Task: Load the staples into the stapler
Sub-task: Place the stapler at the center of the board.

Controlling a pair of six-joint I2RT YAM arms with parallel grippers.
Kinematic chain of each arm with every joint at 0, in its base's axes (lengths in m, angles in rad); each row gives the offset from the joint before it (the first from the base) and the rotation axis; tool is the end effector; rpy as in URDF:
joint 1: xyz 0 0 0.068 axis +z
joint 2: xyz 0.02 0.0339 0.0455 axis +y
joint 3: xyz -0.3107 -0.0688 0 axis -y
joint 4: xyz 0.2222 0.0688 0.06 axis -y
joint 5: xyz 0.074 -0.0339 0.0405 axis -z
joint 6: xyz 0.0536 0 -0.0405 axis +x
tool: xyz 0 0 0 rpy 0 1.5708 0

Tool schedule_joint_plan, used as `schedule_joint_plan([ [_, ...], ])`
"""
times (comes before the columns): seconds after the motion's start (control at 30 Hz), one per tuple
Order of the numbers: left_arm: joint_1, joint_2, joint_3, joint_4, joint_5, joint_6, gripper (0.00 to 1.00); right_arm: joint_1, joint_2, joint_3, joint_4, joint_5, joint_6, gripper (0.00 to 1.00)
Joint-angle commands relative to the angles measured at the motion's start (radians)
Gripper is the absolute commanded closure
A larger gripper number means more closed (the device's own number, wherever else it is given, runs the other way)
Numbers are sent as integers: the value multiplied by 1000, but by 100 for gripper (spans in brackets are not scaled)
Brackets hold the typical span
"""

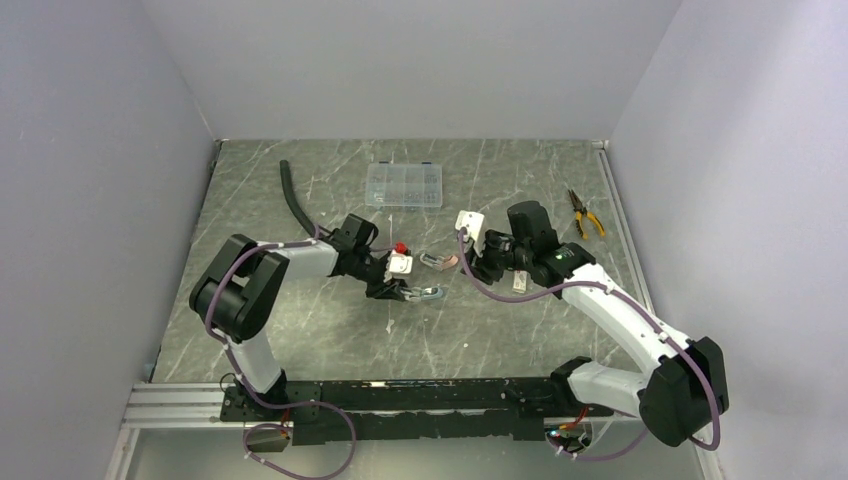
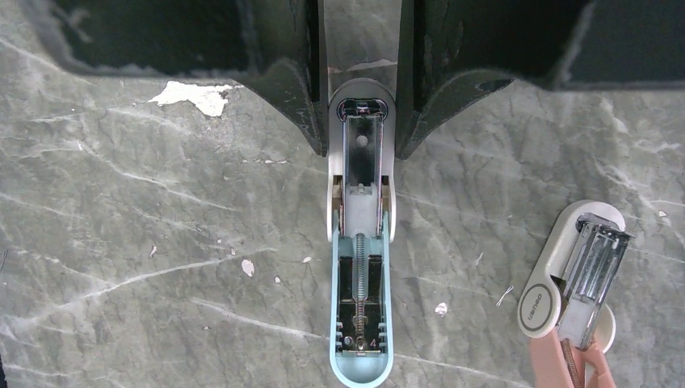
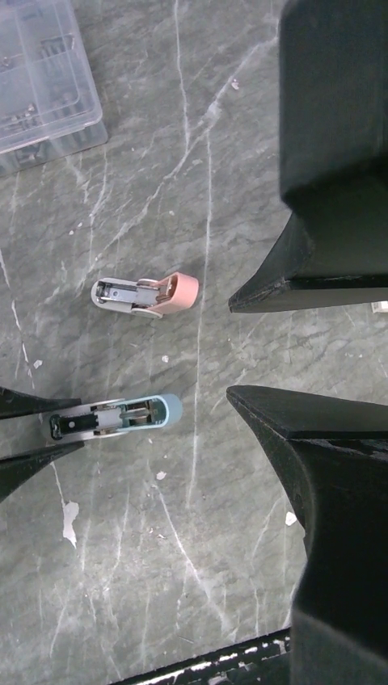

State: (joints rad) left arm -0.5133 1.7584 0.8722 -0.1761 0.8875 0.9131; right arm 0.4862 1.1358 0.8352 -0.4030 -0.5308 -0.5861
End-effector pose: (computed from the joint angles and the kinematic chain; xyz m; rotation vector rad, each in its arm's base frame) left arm 0.2561 -0.1921 0.1904 1.7304 1.5632 -0.9588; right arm 0.1736 0.1225 0.3090 -1.3607 1.7484 0.5459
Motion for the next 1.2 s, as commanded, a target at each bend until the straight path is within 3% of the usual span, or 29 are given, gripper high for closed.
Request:
schedule_joint_plan([
  [0.0, -16, -35, -29, 6, 11, 36, 86, -12, 6, 6, 17, 16, -3, 58],
  [0.27, -33, 4, -15, 4, 0, -8, 68, -15, 27, 20, 9, 79, 12, 58],
  [0.53, -37, -43, -78, 83, -13, -54, 40, -40, 62, 32, 1, 185, 87, 49],
  [0.63, -37, -74, -100, 131, -27, -85, 23, -58, 76, 31, -23, 244, 112, 44],
  [0.8, -35, -144, -107, 149, -58, -122, 7, -134, 95, 25, -89, 302, 138, 38],
  [1.03, -32, -289, -93, 104, -120, -138, 6, -252, 167, 17, -180, 363, 130, 16],
  [1.17, -31, -363, -81, 67, -141, -124, 6, -337, 227, 44, -214, 311, 145, 13],
])
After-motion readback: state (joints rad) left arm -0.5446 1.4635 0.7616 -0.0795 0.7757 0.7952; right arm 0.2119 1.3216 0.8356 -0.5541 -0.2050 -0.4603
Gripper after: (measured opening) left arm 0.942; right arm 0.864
